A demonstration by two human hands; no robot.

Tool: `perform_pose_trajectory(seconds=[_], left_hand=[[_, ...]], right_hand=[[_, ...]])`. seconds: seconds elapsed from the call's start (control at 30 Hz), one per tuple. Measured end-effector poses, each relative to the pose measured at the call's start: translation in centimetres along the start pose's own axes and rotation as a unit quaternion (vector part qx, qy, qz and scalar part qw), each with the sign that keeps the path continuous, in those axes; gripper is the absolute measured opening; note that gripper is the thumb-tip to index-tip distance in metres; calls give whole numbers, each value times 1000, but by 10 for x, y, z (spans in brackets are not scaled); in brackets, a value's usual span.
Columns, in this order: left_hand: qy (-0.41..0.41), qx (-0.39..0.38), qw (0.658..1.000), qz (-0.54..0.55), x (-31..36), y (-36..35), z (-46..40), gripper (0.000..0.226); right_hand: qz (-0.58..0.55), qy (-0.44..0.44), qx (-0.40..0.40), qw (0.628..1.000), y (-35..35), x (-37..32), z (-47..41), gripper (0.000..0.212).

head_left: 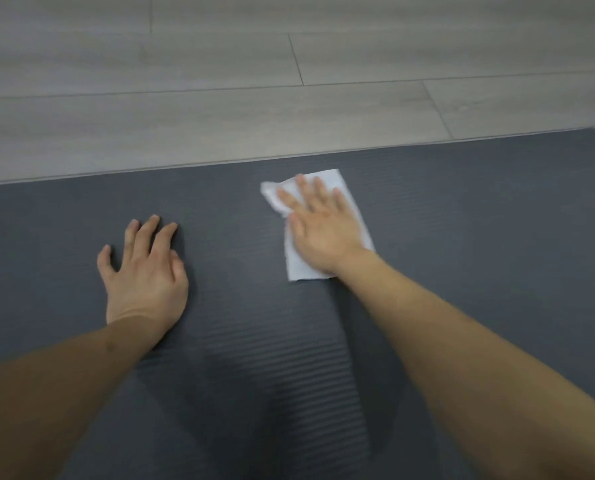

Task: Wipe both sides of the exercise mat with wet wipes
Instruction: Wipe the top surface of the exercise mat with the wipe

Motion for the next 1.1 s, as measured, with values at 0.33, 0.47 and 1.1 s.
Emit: perform_pose_trajectory(seconds=[0.33, 0.47, 1.1], left_hand=[[5, 8, 1000, -4, 1, -1, -1, 48], [2, 6, 1000, -2, 2, -1, -1, 48], [-7, -75, 997, 23, 0, 1, -2, 54]], right_hand=[[-43, -292, 33, 955, 25, 181, 17, 59], [-24, -205, 32, 978, 13, 96, 22, 58], [-27, -232, 11, 972, -3, 122, 126, 57]])
Point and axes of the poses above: each hand's wrist, its own z-axis away from the middle knuckle, its own y-axis out of the back of the hand, x = y × z, the point moved 5 cm from there along -z, towards the middle knuckle, and after that the axes turned 7 degrees about -y, right-handed, at the moved point
